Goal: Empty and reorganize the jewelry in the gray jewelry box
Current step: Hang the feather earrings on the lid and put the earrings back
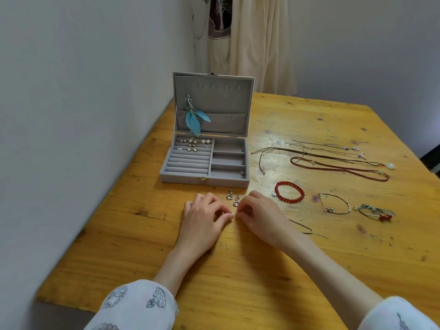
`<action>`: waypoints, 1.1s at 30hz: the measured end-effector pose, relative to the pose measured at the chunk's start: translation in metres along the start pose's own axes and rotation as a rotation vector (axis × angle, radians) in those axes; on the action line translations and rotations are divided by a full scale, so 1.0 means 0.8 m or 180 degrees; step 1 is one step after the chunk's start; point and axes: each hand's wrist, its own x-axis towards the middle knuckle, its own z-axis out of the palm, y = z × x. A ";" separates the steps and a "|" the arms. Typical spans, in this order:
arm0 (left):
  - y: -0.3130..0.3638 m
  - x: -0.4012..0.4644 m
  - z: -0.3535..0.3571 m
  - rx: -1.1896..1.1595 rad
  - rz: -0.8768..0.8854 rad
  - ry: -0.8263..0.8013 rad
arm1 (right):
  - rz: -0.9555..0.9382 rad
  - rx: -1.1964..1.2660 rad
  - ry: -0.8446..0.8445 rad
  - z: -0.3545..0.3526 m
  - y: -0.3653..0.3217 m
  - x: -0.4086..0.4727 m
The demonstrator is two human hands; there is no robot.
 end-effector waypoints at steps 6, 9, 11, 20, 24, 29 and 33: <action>-0.003 0.000 -0.001 -0.0225 -0.0076 0.0007 | -0.0053 -0.0212 0.0073 0.002 -0.004 0.001; -0.003 0.000 -0.002 -0.0362 -0.0102 0.0038 | -0.0035 -0.0238 0.0010 0.003 -0.006 0.004; -0.004 0.002 -0.004 -0.0558 -0.0164 0.0038 | 0.0089 0.0099 0.0005 -0.001 -0.008 0.010; -0.037 0.080 -0.075 -0.0464 -0.0344 0.0170 | 0.0999 0.2062 -0.0722 -0.037 -0.030 0.102; -0.056 0.159 -0.097 -0.0042 -0.0612 -0.0108 | 0.1108 0.1995 -0.0774 -0.046 -0.030 0.166; -0.069 0.218 -0.087 0.0336 -0.0569 -0.0714 | 0.0934 0.1567 -0.1014 -0.043 -0.022 0.225; -0.075 0.234 -0.072 0.0852 -0.0389 -0.0962 | 0.0689 0.0854 -0.1208 -0.038 -0.021 0.247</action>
